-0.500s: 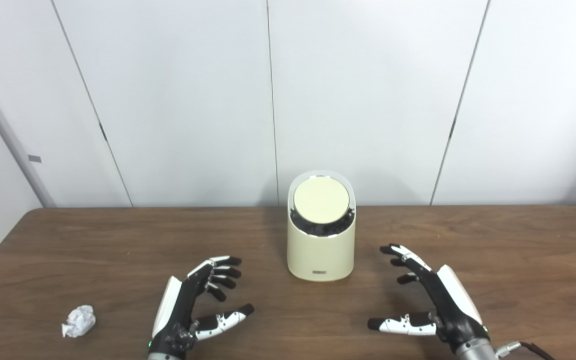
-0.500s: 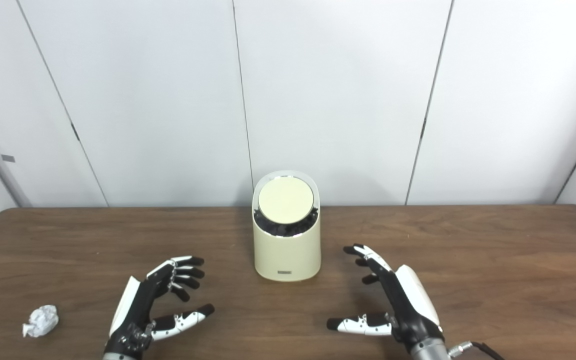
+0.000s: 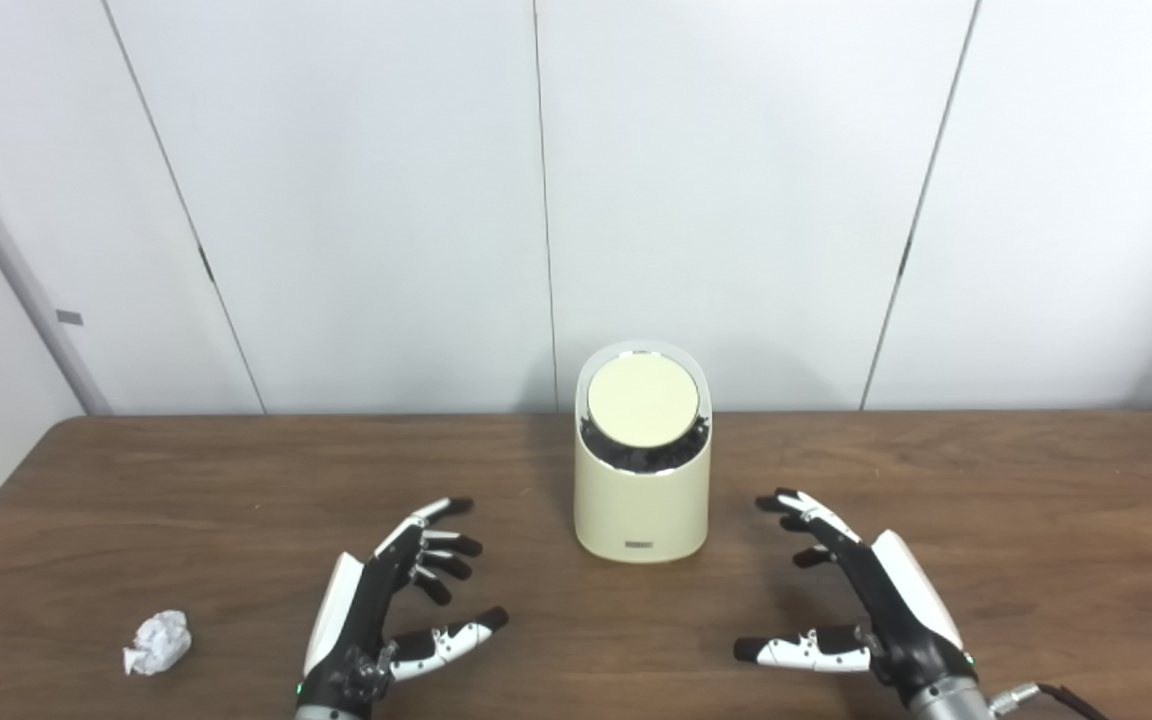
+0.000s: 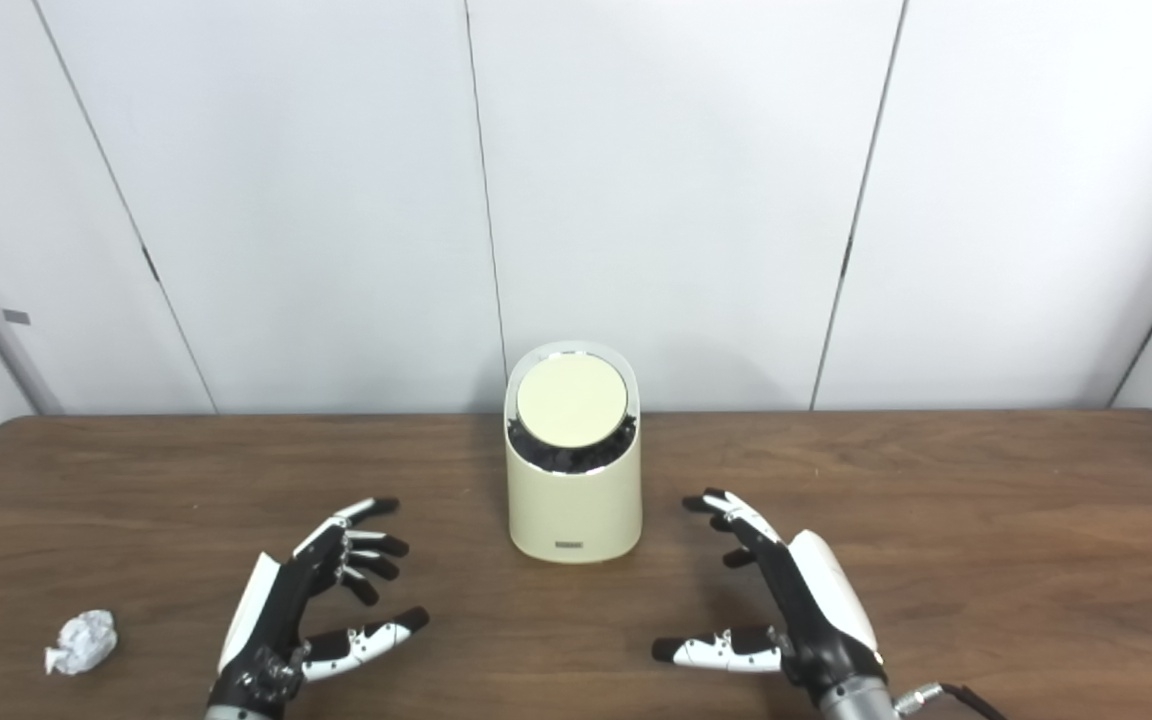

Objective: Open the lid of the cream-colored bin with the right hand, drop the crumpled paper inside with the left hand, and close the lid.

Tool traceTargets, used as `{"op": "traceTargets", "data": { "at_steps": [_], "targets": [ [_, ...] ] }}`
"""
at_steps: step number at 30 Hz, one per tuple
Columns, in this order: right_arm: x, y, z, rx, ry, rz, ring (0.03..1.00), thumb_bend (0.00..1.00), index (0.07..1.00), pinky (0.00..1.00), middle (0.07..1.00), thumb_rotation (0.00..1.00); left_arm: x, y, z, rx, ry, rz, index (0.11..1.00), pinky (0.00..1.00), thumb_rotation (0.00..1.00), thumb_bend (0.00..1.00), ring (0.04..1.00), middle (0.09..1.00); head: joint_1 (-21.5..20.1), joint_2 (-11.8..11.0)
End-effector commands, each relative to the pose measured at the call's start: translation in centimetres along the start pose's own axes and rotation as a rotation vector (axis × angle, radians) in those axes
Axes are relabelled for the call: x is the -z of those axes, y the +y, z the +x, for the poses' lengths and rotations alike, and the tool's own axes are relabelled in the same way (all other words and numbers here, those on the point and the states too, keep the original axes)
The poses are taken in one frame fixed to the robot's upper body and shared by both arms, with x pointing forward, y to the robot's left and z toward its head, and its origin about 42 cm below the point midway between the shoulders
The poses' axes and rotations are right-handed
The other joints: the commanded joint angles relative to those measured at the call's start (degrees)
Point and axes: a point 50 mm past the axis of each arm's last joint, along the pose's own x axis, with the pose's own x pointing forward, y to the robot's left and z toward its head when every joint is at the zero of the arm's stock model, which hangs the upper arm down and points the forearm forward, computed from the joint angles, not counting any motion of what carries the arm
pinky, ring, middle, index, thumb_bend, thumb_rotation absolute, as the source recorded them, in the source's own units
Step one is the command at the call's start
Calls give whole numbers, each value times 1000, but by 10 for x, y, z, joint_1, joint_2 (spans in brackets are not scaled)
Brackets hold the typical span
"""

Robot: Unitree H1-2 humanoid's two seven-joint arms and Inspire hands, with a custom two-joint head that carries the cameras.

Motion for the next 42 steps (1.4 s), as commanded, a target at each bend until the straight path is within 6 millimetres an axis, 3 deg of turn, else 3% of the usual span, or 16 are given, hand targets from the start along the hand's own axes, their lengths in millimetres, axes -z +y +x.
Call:
{"op": "traceTargets", "data": {
  "at_steps": [1, 10, 13, 21, 29, 42],
  "targets": [
    [-17, -9, 9, 56, -81, 22, 808, 763, 885, 647, 912, 233, -15, 8, 8, -23, -89, 8, 786, 435, 25, 671, 579, 650, 0, 1],
    [-42, -17, 32, 120, -120, 80, 819, 775, 935, 664, 925, 270, -13, 7, 6, -20, -76, -2, 808, 443, 34, 672, 574, 651, -1, 1],
    [-48, -21, 47, 154, -128, 70, 836, 783, 944, 697, 922, 358, -12, 6, 6, -22, -72, -6, 802, 450, 52, 675, 578, 654, 0, -1],
    [-76, -34, 89, 197, -141, 42, 857, 785, 944, 744, 906, 385, -12, 2, 3, -23, -61, -23, 784, 473, 25, 680, 589, 659, 6, -1],
    [-109, -44, 122, 199, -175, 14, 865, 776, 949, 717, 909, 325, -12, 3, 1, -27, -57, -16, 750, 487, 26, 683, 601, 657, 13, 2],
    [-132, -47, 150, 190, -229, -40, 811, 794, 924, 629, 898, 298, -12, 7, -1, -36, -59, -13, 748, 476, 28, 678, 598, 654, 16, 3]
  ]
}}
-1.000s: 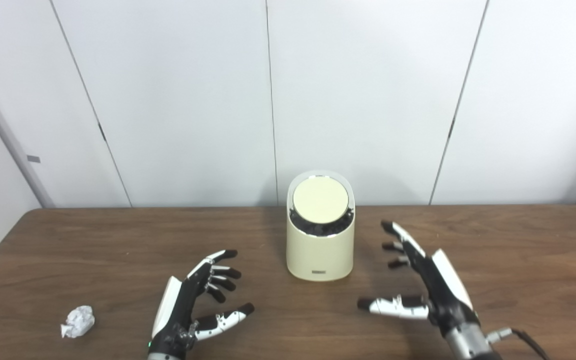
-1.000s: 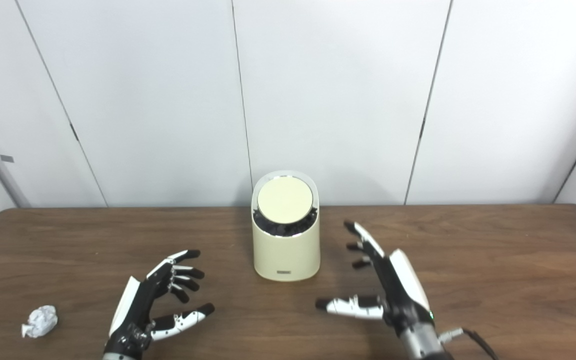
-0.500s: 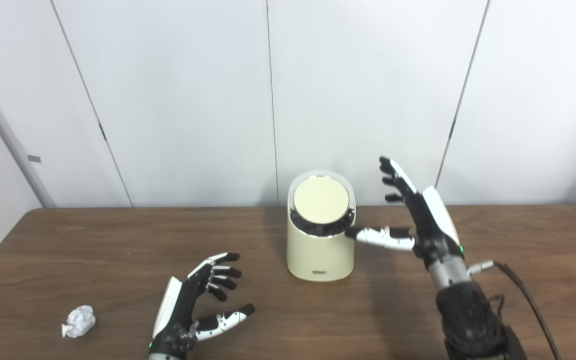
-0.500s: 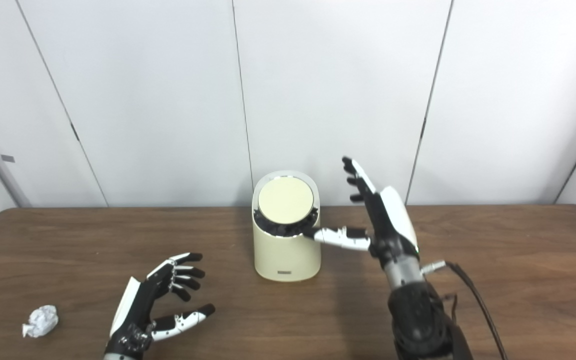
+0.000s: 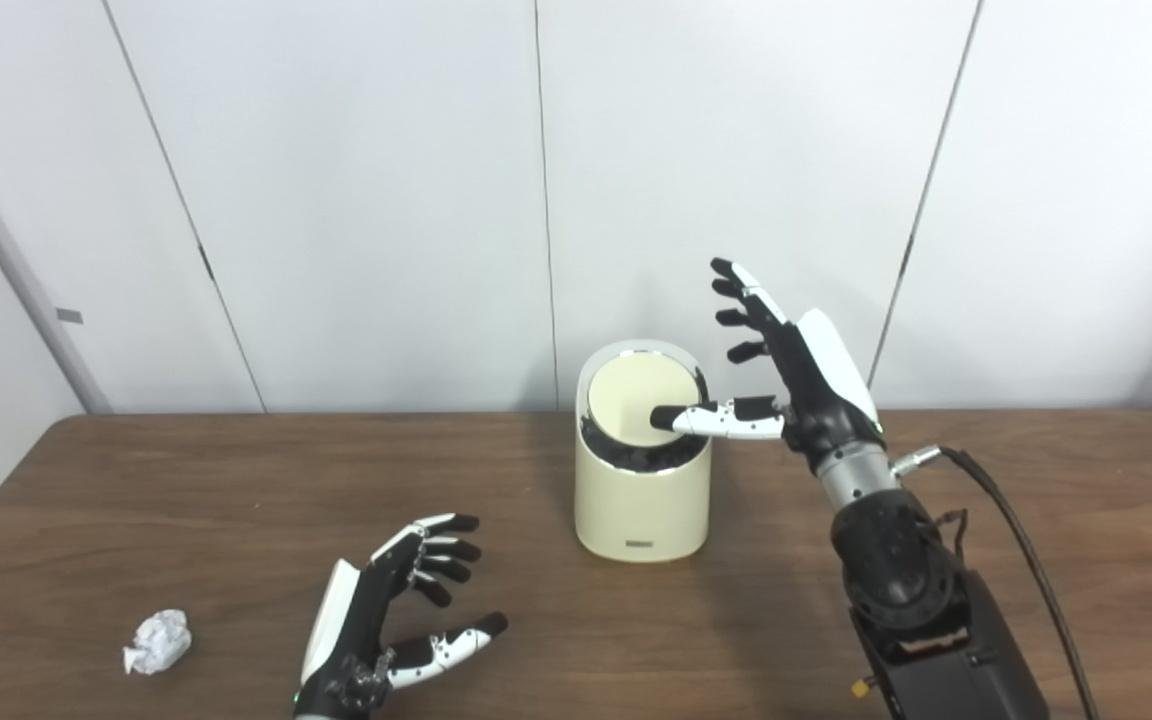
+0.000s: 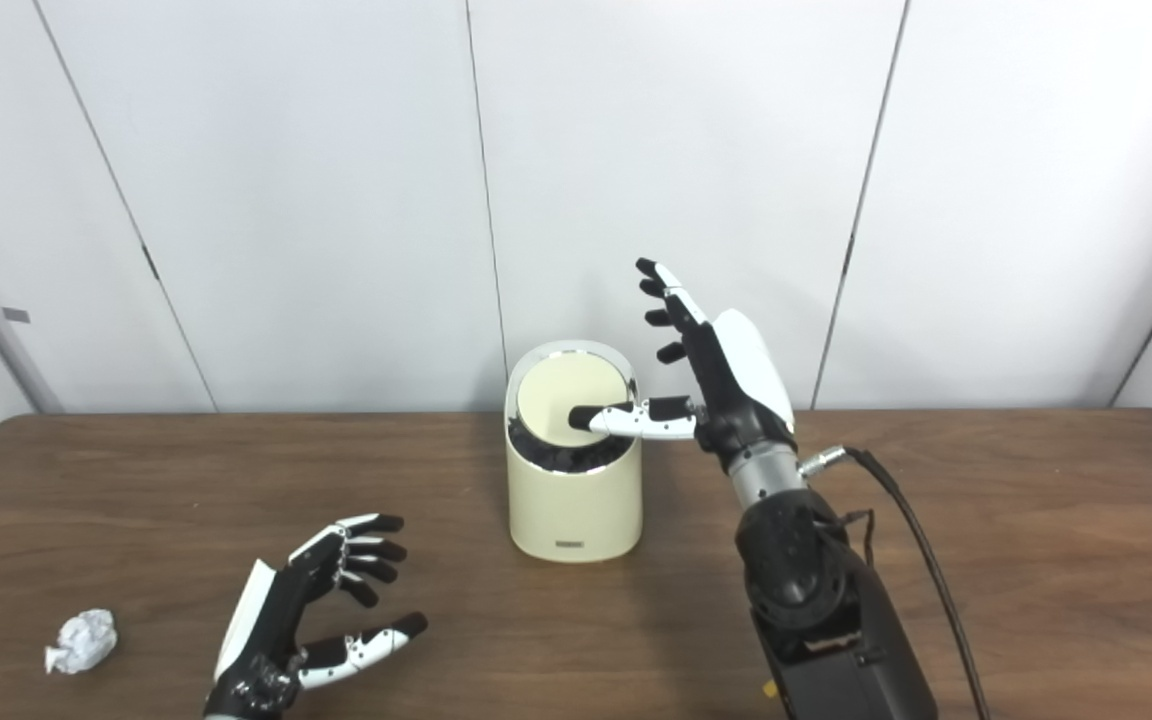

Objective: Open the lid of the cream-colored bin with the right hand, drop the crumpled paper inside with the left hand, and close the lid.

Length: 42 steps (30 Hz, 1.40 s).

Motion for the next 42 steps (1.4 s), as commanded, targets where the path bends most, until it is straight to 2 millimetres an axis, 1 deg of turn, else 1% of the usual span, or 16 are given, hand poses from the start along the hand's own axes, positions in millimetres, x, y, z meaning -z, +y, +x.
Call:
{"op": "traceTargets", "data": {
  "at_steps": [1, 9, 14, 17, 22, 29, 37, 42],
  "targets": [
    [-28, -14, 18, 58, -107, -12, 810, 796, 924, 628, 898, 298, -10, 6, 7, -26, -62, -2, 748, 478, 29, 678, 599, 654, 0, 0],
    [-29, -6, 30, 54, -102, -41, 808, 788, 921, 631, 895, 291, -12, 5, 8, -29, -63, -5, 749, 474, 22, 676, 594, 652, 3, -2],
    [-28, -4, 34, 46, -85, -62, 810, 782, 921, 623, 895, 292, -12, 5, 9, -28, -66, -7, 750, 468, 15, 676, 589, 651, 3, -2],
    [-27, -4, 36, 40, -75, -69, 805, 776, 921, 613, 890, 294, -12, 5, 10, -27, -68, -1, 750, 473, 28, 675, 595, 652, 4, -2],
    [-24, -4, 38, 32, -66, -73, 813, 777, 922, 625, 893, 285, -14, 6, 10, -30, -67, -3, 746, 462, 22, 679, 585, 649, 4, -2],
    [-17, 0, 38, 18, -61, -85, 798, 814, 911, 620, 878, 246, -13, 6, 9, -30, -71, -3, 747, 460, 23, 681, 583, 648, 5, 0],
    [-9, 6, 38, -11, -36, -102, 826, 837, 914, 650, 894, 224, -14, 6, 8, -33, -69, -7, 746, 460, 25, 682, 583, 652, 5, 1],
    [-3, 10, 39, -22, -22, -117, 816, 857, 913, 637, 895, 199, -15, 5, 7, -34, -67, -4, 742, 472, 31, 679, 591, 653, 6, 2]
  ]
}}
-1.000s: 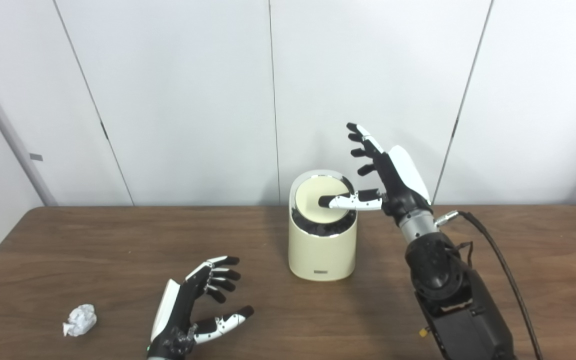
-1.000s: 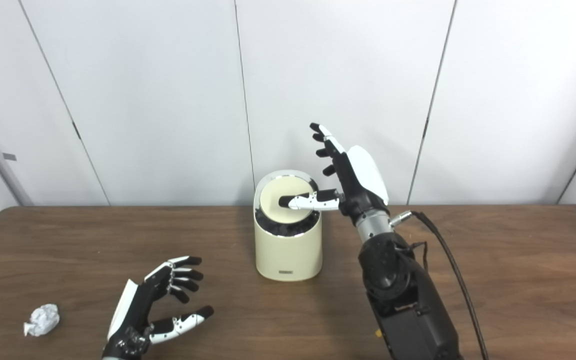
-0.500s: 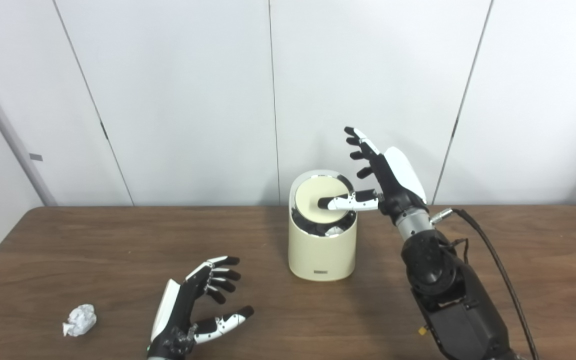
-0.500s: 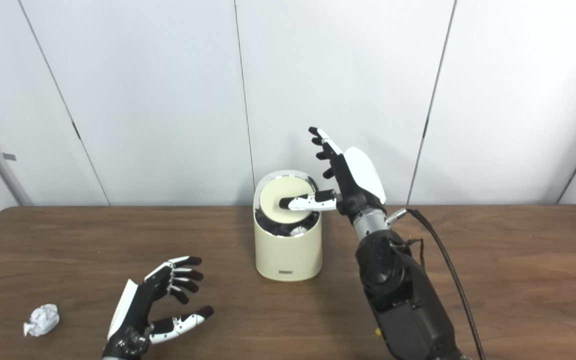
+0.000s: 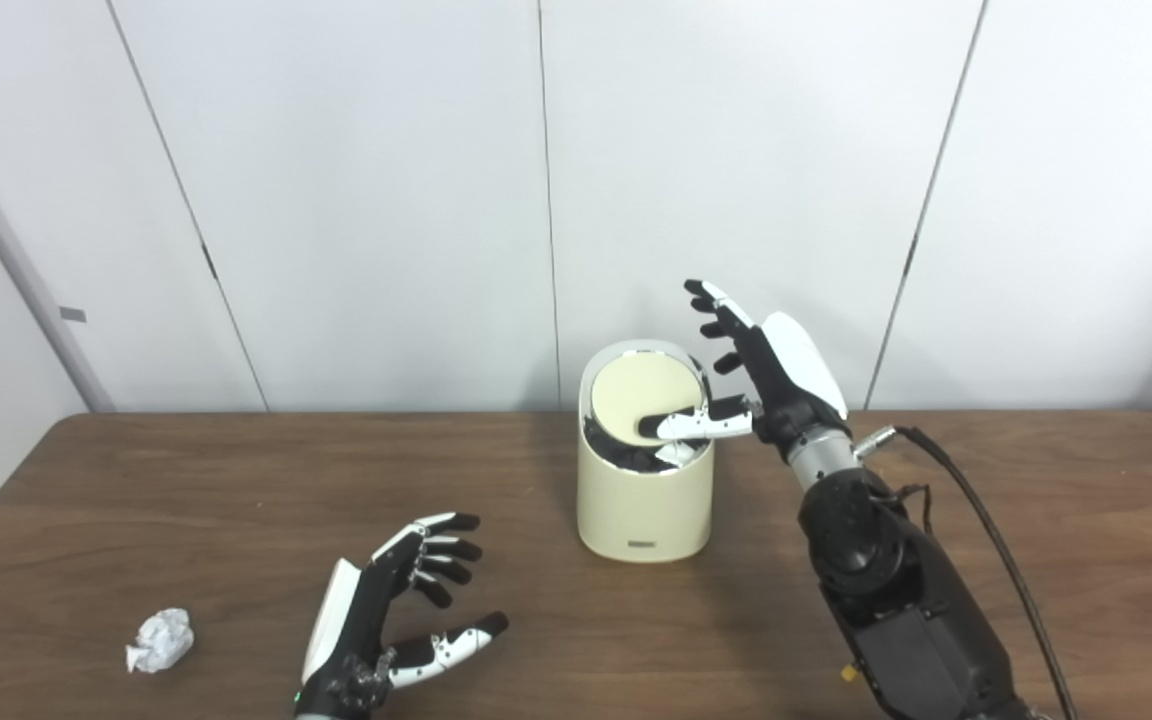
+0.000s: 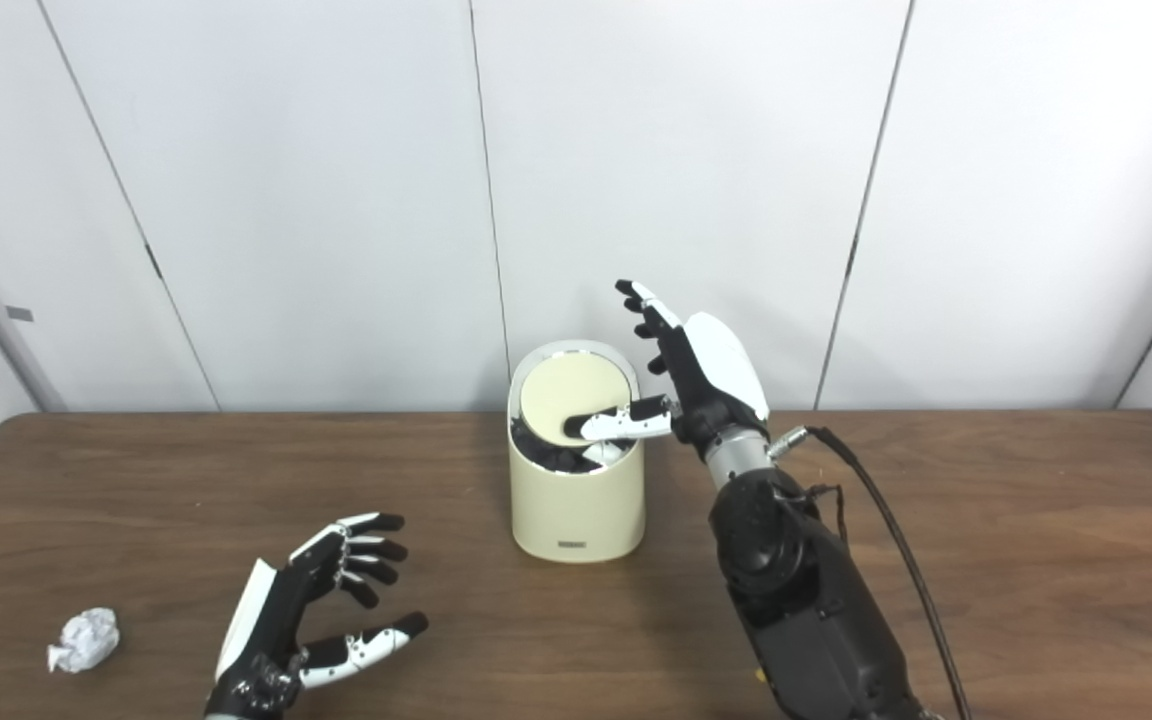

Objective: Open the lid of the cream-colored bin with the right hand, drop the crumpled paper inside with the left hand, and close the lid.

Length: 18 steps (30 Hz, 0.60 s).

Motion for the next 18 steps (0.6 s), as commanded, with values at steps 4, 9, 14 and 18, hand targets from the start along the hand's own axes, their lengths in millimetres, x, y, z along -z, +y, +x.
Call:
{"op": "traceTargets", "data": {
  "at_steps": [4, 9, 14, 18],
  "targets": [
    [-15, -12, 13, 31, -70, -42, 816, 874, 911, 638, 891, 176, -14, 5, 7, -29, -68, -4, 741, 477, 25, 678, 596, 653, 0, 2],
    [-16, -9, 11, 17, -79, -70, 830, 880, 915, 683, 890, 131, -15, 5, 6, -29, -71, -6, 743, 478, 13, 677, 597, 652, 0, 2],
    [-19, -11, 9, 10, -84, -107, 839, 863, 918, 708, 896, 117, -14, 5, 6, -29, -69, -4, 742, 473, 18, 680, 591, 650, 0, 4],
    [-20, -14, 9, 12, -86, -179, 835, 855, 913, 665, 908, 96, -13, 5, 5, -30, -68, -1, 743, 476, 26, 683, 594, 651, 0, 5]
  ]
}}
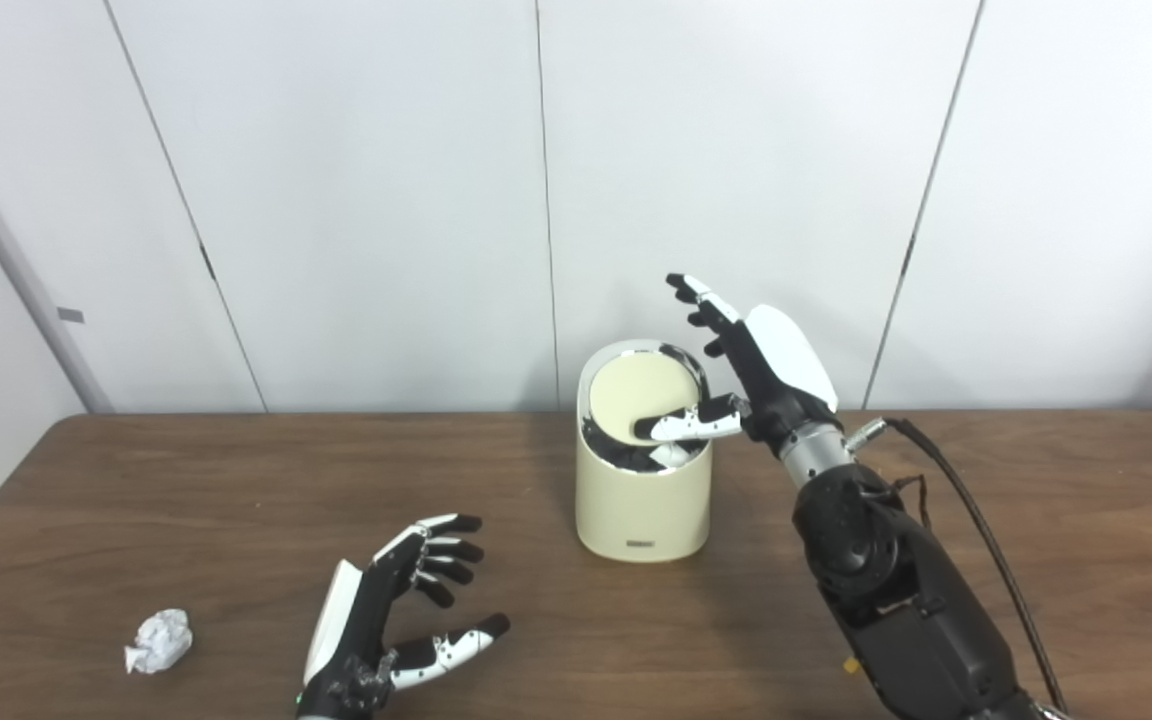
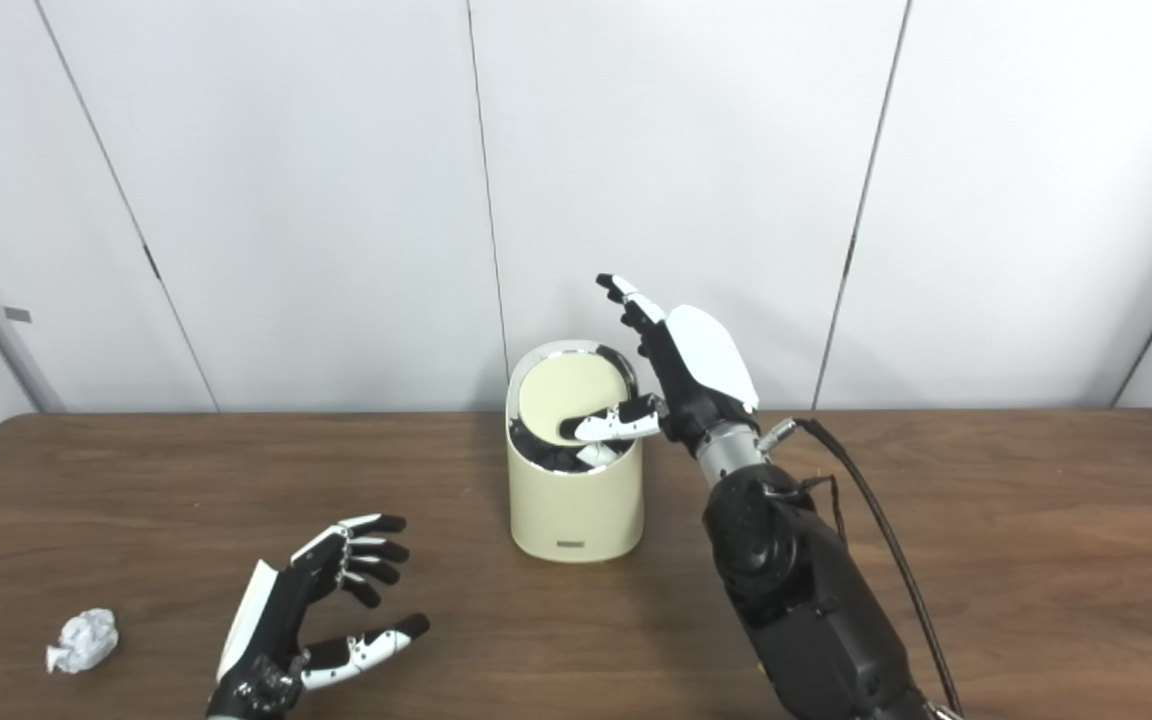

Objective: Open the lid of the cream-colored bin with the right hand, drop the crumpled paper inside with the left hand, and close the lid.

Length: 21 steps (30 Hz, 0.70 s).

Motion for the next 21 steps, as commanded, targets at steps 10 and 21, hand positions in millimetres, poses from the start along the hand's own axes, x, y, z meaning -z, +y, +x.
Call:
{"op": "traceTargets", "data": {
  "at_steps": [10, 21],
  "targets": [
    [-11, -19, 6, 38, -5, -59, 839, 829, 905, 649, 910, 164, -12, 7, 6, -28, -74, 1, 742, 471, 25, 679, 591, 651, -1, 0],
    [-16, -36, -9, 85, -36, 126, 798, 665, 900, 622, 889, 349, -13, 6, 7, -24, -69, 4, 741, 474, 26, 679, 592, 652, -3, 1]
  ]
}}
